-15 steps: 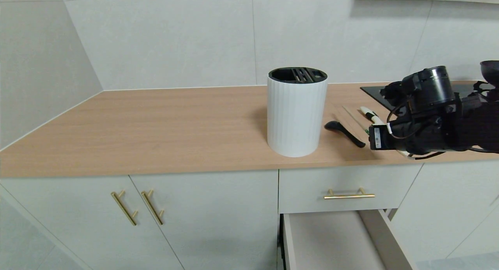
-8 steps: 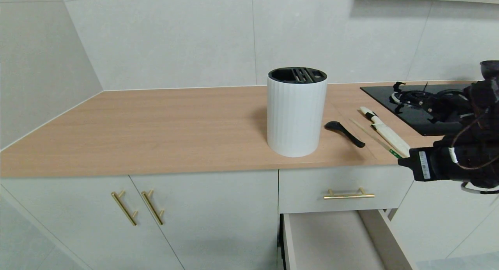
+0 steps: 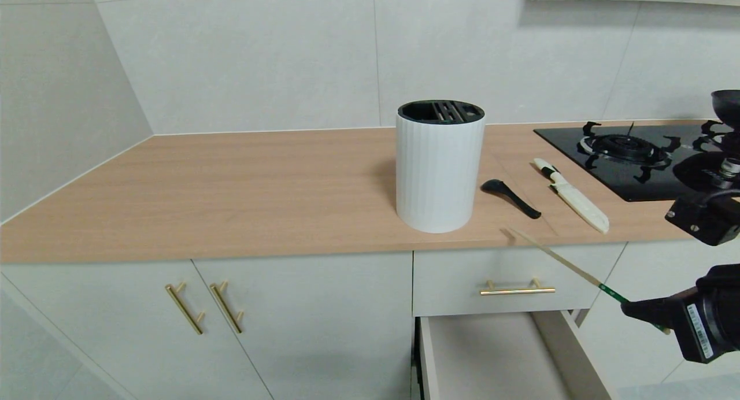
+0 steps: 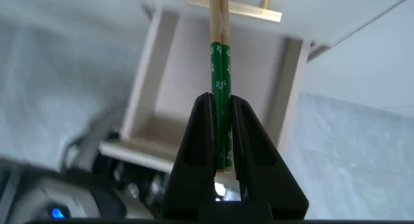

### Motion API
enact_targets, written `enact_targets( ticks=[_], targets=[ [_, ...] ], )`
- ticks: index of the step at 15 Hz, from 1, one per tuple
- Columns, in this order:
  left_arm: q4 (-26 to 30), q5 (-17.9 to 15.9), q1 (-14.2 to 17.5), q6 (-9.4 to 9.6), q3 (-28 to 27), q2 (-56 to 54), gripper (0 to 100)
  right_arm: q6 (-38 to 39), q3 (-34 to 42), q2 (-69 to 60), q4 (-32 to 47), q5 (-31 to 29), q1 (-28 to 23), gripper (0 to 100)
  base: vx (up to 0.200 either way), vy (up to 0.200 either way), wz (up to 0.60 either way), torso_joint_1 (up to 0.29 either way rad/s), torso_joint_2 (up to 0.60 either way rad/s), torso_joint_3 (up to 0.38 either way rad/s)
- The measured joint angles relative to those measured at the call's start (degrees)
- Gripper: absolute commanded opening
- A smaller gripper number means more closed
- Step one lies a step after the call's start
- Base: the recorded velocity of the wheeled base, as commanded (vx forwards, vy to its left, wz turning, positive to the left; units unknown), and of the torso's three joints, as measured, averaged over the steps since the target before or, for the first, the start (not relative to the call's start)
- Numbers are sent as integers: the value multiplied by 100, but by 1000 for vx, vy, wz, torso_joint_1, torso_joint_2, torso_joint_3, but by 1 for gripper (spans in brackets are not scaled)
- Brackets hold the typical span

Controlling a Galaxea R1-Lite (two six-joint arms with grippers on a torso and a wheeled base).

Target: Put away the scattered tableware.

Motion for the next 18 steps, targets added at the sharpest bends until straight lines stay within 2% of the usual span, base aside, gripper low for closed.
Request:
enact_targets(
  ticks=[7,13,18],
  targets=[
    [0,0,0,0,0,0,100,-26,402,144,0,33,642,0,0,0,0,0,0,0],
    [-2,0,-2,-2,0,0,100,-26,483,391,-11,45,695,0,0,0,0,-8,22,15],
    [0,0,0,-2,0,0,100,-26,513,546,-11,45,697,0,0,0,0,-164,407,242]
  ],
)
